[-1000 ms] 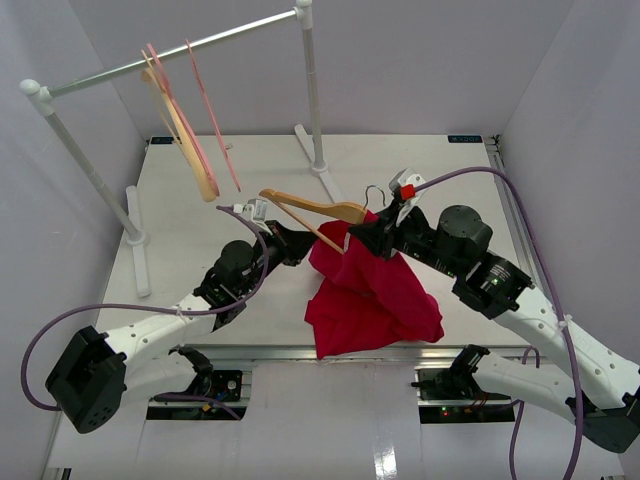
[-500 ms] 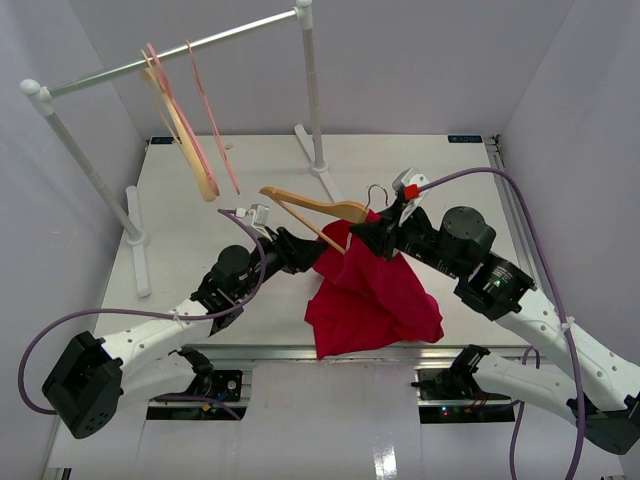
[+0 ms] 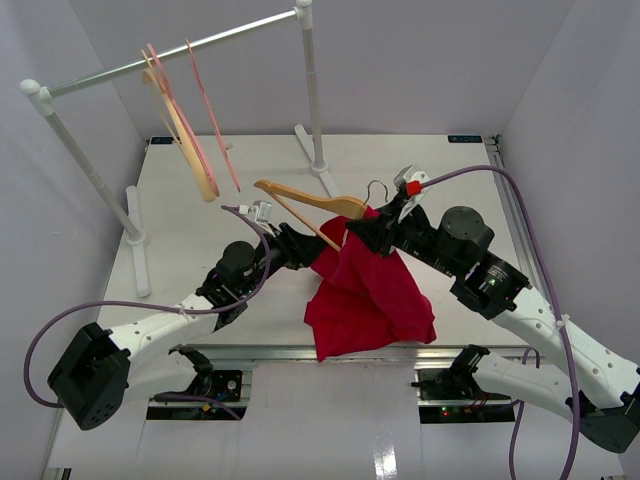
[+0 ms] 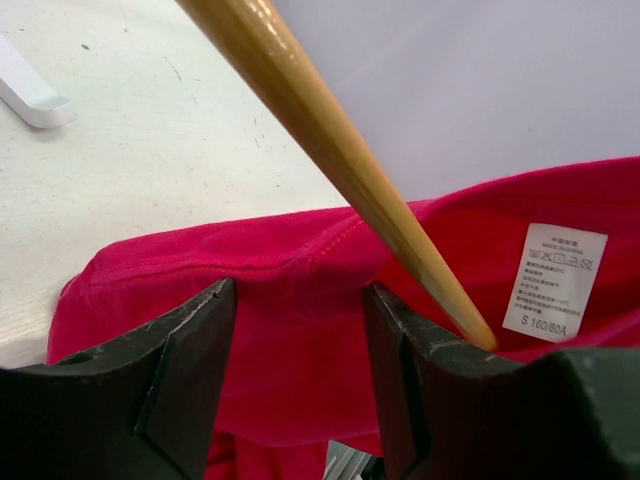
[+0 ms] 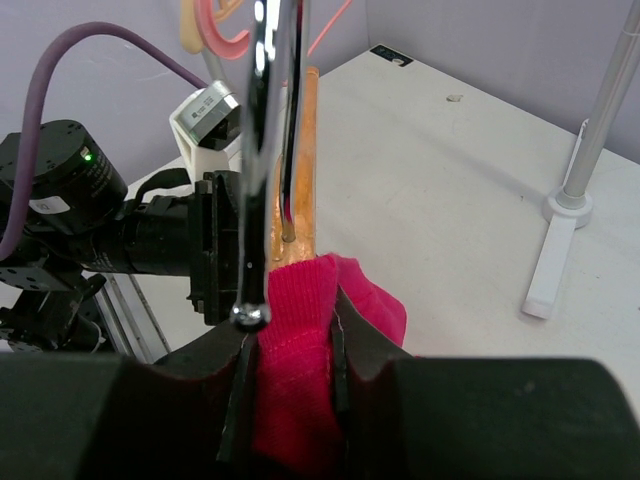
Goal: Place the t-shirt on the hanger
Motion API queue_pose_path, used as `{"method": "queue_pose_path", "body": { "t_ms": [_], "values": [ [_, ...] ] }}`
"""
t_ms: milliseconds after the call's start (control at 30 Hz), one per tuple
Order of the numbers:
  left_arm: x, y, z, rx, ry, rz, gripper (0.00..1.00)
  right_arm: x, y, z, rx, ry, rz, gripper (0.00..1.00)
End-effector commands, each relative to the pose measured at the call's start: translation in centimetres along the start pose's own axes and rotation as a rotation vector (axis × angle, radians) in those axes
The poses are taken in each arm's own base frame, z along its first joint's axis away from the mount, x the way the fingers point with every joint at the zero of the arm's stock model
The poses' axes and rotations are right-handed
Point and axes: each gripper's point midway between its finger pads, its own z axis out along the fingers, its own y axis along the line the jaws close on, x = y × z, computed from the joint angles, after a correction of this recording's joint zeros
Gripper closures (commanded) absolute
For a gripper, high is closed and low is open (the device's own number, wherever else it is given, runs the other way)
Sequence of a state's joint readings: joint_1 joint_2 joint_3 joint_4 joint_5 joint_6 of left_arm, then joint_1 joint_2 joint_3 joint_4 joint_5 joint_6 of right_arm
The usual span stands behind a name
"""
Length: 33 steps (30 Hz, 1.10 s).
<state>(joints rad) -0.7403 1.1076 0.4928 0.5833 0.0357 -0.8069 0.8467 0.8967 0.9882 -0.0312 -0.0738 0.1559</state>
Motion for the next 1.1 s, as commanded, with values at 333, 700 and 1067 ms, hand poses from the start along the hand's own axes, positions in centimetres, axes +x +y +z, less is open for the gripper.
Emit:
{"method": "queue_pose_path", "body": {
  "t_ms": [333,700,1067],
  "values": [
    [-2.5,-0.7,1.3,-0.034,-0.075,0.003,0.8,-2.2,0.9,0.3,-0.044,-0.117,0.0,0.92],
    [-6.8,3.4,-1.3,-0.252,-0.178,-0.025,1.0,-1.5,-2.1,-4.3,0.098,-0.078,-0.314,0.92],
    [-12.3,3.3,-2.9,-0.326,-0.184,0.052,1.0,-1.4,-2.9,-8.8,0.148,-0.125,-0.462,0.92]
  ]
}}
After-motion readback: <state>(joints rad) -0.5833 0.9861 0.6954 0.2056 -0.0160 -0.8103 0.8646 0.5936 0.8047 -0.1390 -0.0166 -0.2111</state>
